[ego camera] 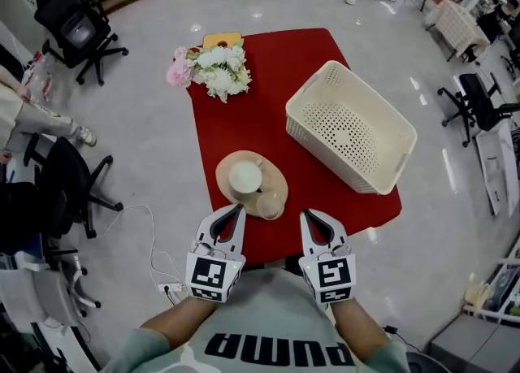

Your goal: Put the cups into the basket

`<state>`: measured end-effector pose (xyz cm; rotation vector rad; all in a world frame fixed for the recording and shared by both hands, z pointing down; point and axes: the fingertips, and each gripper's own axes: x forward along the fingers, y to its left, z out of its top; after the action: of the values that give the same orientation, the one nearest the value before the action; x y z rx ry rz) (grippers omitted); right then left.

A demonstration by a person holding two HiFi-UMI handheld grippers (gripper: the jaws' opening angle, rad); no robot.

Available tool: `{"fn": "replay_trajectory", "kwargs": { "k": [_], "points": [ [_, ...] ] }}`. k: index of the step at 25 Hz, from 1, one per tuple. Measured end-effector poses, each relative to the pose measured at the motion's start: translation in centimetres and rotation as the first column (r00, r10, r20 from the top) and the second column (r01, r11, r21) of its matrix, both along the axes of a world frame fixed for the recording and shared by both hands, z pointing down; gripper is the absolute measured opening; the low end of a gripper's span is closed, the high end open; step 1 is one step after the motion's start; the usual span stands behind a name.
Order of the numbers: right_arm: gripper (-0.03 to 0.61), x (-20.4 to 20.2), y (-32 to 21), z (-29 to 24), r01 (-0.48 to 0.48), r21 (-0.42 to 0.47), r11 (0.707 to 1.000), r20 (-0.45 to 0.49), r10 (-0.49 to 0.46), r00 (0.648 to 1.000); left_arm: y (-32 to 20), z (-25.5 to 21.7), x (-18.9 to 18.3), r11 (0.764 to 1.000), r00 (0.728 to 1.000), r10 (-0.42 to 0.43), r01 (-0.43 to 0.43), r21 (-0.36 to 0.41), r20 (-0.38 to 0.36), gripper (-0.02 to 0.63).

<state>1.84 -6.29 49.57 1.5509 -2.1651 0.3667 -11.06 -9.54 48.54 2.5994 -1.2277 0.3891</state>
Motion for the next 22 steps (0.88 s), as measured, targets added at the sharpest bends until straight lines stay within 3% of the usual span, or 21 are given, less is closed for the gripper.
{"fn": "replay_trajectory", "kwargs": {
  "k": [7, 17, 18, 20, 22],
  "points": [
    [0.014, -0.9, -0.9, 1.3, 0.186, -0.029, 0.982, 0.037, -0.185, 0.982, 0.6, 0.3, -0.9, 0.986, 0.986, -0.164, 0.165, -0.022, 0.027, 0.003],
    [0.018, -2.3, -1.6, 1.9, 0.421, -0.038, 0.906, 0.076, -0.418, 0.905, 2.5, 1.1, -1.6, 0.925, 0.925, -0.376, 0.378, -0.044, 0.049, 0.002],
    [0.030, -2.3, -1.7, 2.1, 0.439, -0.041, 0.897, 0.077, -0.435, 0.897, 2.7, 1.3, -1.7, 0.917, 0.917, -0.395, 0.397, -0.047, 0.051, 0.003],
    [0.133, -2.5, -1.9, 2.6, 0.471, -0.046, 0.881, 0.074, -0.467, 0.881, 3.1, 1.6, -1.8, 0.900, 0.901, -0.431, 0.433, -0.054, 0.053, 0.003],
    [0.168, -2.8, -2.1, 2.7, 0.501, -0.044, 0.864, 0.075, -0.497, 0.864, 3.5, 1.8, -1.9, 0.883, 0.884, -0.463, 0.466, -0.056, 0.056, 0.003]
  ]
}}
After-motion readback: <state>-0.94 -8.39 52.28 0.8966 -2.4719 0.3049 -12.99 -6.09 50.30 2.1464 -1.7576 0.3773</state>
